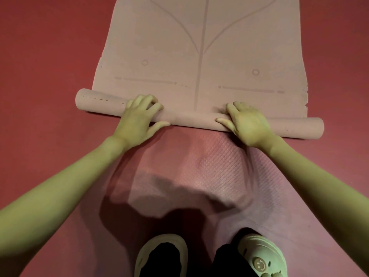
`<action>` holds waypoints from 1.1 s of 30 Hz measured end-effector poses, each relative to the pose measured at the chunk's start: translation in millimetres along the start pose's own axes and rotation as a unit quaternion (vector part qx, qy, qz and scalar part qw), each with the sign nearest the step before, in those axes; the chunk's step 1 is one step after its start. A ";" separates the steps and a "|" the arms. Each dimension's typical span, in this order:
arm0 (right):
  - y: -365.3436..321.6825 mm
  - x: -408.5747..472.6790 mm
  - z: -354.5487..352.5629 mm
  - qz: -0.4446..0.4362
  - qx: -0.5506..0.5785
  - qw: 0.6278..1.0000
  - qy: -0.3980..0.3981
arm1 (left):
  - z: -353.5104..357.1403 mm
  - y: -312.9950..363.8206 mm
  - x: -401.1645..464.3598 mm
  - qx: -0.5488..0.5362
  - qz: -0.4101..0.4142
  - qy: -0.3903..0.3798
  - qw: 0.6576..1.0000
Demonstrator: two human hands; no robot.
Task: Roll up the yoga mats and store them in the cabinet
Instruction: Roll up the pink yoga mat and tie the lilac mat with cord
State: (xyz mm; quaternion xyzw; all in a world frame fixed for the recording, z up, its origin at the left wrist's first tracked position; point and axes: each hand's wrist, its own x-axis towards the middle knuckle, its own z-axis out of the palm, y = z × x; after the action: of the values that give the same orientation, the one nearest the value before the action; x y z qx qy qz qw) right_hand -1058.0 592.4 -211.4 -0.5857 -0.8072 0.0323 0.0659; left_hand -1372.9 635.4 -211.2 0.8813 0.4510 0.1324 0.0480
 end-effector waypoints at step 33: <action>13.9 29.4 -7.7 0.070 0.144 0.987 0.002 | -2.2 -9.6 51.4 -0.021 -0.090 -0.043 0.995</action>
State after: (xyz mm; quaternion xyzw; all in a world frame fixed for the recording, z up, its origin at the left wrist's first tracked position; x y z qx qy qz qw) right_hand -1052.8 624.4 -203.6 -0.6252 -0.7509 0.1521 0.1486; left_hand -1352.3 682.4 -201.4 0.8407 0.5234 0.0988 0.0974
